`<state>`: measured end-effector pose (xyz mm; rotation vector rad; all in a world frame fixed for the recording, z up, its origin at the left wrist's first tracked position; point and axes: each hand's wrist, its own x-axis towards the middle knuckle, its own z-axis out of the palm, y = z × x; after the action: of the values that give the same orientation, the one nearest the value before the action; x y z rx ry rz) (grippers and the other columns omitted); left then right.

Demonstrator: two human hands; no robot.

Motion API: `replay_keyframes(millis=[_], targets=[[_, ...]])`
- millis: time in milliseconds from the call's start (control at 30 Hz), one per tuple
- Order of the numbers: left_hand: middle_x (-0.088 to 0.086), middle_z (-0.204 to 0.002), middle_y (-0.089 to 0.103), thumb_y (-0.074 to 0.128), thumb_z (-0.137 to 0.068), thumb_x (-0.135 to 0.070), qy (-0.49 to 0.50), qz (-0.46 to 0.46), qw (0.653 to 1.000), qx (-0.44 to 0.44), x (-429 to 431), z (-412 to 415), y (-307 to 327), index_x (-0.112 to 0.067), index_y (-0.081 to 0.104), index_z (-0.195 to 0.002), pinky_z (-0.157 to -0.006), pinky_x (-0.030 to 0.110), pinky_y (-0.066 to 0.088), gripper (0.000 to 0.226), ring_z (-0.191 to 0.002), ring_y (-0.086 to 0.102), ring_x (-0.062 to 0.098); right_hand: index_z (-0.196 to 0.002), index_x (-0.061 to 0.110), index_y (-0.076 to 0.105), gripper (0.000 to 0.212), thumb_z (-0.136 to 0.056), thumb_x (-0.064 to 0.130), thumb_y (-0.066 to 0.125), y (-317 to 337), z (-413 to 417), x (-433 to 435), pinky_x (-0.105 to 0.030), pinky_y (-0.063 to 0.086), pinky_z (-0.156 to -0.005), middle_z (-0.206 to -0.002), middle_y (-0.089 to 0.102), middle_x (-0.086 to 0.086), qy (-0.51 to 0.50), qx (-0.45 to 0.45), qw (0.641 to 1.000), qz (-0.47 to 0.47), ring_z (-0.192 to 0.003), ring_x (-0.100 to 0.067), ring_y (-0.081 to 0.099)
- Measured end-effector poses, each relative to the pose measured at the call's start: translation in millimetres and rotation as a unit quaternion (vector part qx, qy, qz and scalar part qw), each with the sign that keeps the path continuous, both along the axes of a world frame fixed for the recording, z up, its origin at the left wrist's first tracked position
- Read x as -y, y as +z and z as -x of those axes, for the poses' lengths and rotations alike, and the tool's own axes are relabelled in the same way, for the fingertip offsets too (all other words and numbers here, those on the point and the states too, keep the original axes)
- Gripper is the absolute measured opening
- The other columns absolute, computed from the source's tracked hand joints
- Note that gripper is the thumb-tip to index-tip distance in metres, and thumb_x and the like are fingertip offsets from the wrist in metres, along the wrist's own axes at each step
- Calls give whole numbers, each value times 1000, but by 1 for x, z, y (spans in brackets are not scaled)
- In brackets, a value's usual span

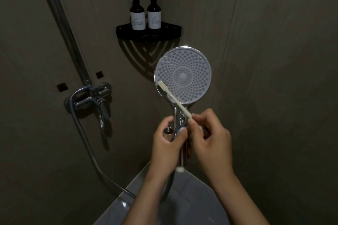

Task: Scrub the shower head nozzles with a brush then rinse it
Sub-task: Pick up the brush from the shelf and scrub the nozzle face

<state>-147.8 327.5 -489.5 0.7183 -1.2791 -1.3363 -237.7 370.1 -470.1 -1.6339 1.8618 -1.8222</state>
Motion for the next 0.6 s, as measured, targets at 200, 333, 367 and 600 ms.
replay_keyframes(millis=[200, 333, 367, 600], targets=[[5, -61, 62, 65, -84, -2, -12, -48, 998, -26, -3, -1, 1, -6, 56, -104, -43, 25, 46, 23, -46, 54, 17, -80, 28, 52, 6, -84, 28, 57, 4, 5, -1, -33, 50, -59, -75, 65, 14, -15, 32, 999, 33, -68, -3, 62], [9, -57, 56, 62, -85, -2, -15, -69, 997, -24, -2, -1, -1, -8, 53, -100, -40, 24, 42, 18, -38, 48, 20, -81, 25, 51, 8, -86, 28, 55, 7, 13, -1, -28, 45, -57, -74, 62, 16, -46, 54, 996, 52, -66, -1, 58], [9, -57, 56, 62, -85, -2, -16, -67, 997, -22, -3, -1, -1, -9, 54, -100, -40, 25, 42, 19, -39, 48, 20, -80, 24, 51, 8, -86, 27, 55, 7, 13, -1, -27, 44, -56, -73, 61, 17, -48, 52, 996, 50, -65, 0, 57], [6, -88, 70, 59, -83, 10, 20, 16, 999, 27, -2, 5, -3, -5, 61, -104, -70, 16, 49, 26, -77, 65, 6, -81, 22, 54, 7, -85, 27, 56, 2, -5, 2, -40, 52, -64, -79, 66, 12, -15, 35, 999, 19, -74, -9, 66]])
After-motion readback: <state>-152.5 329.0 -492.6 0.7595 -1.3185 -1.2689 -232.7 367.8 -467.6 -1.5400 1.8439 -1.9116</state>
